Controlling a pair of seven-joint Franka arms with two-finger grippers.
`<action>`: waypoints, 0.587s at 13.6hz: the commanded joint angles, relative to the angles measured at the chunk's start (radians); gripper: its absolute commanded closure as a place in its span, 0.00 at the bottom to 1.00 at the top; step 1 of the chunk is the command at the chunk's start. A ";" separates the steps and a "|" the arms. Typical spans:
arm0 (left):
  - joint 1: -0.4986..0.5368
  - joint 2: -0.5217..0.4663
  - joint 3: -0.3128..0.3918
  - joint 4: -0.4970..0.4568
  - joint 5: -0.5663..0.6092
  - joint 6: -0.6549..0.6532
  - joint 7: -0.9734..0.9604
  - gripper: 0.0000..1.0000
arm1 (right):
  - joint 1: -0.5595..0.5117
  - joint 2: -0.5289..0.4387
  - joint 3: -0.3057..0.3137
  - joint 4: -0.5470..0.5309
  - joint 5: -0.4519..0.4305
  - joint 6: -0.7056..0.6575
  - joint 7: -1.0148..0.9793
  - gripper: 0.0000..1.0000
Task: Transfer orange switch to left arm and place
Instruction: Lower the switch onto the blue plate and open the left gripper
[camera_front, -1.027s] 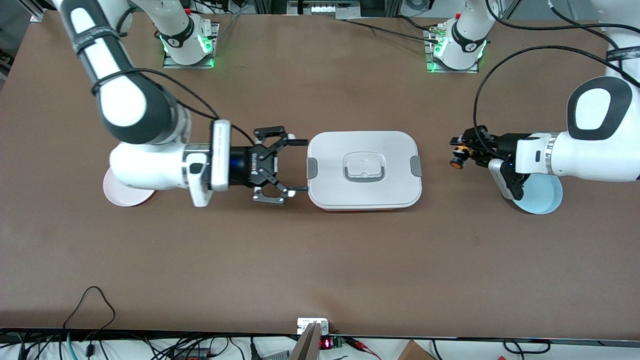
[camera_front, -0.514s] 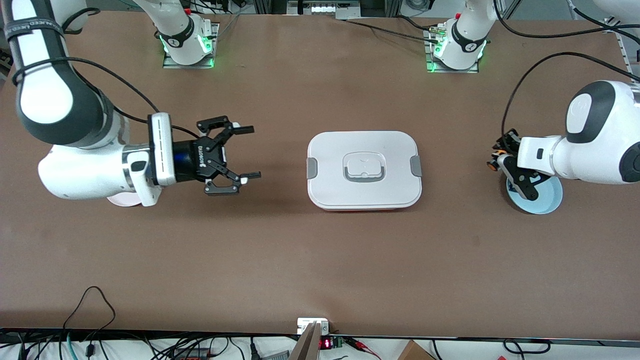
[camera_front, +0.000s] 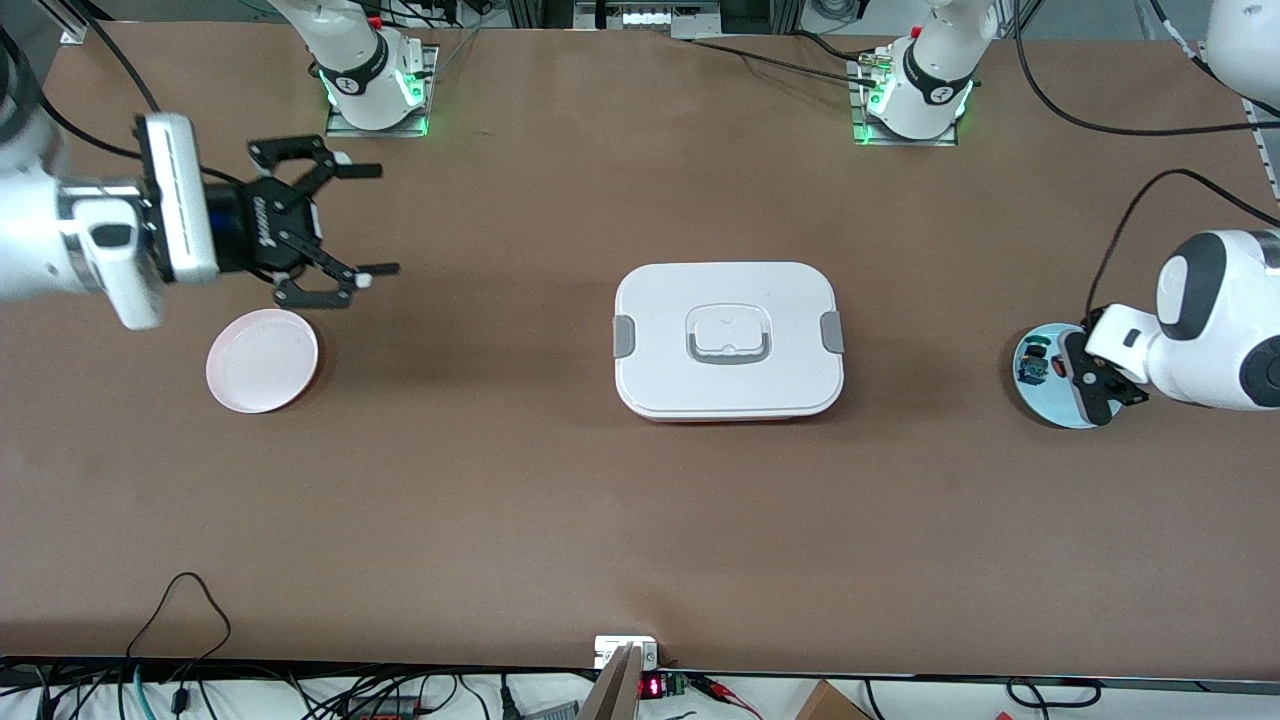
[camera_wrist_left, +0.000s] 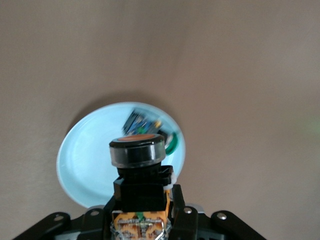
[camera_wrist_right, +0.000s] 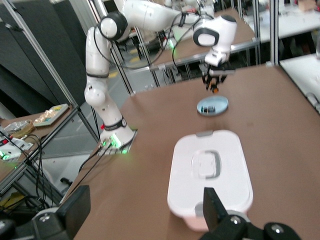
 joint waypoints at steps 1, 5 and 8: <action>0.068 0.061 -0.014 0.011 0.055 0.109 0.164 0.95 | 0.018 -0.127 -0.067 -0.135 -0.114 -0.017 0.045 0.00; 0.123 0.146 -0.015 -0.008 0.095 0.238 0.330 0.96 | 0.287 -0.194 -0.356 -0.174 -0.399 -0.014 0.130 0.00; 0.145 0.146 -0.014 -0.067 0.095 0.324 0.378 0.96 | 0.452 -0.194 -0.529 -0.160 -0.565 -0.002 0.242 0.00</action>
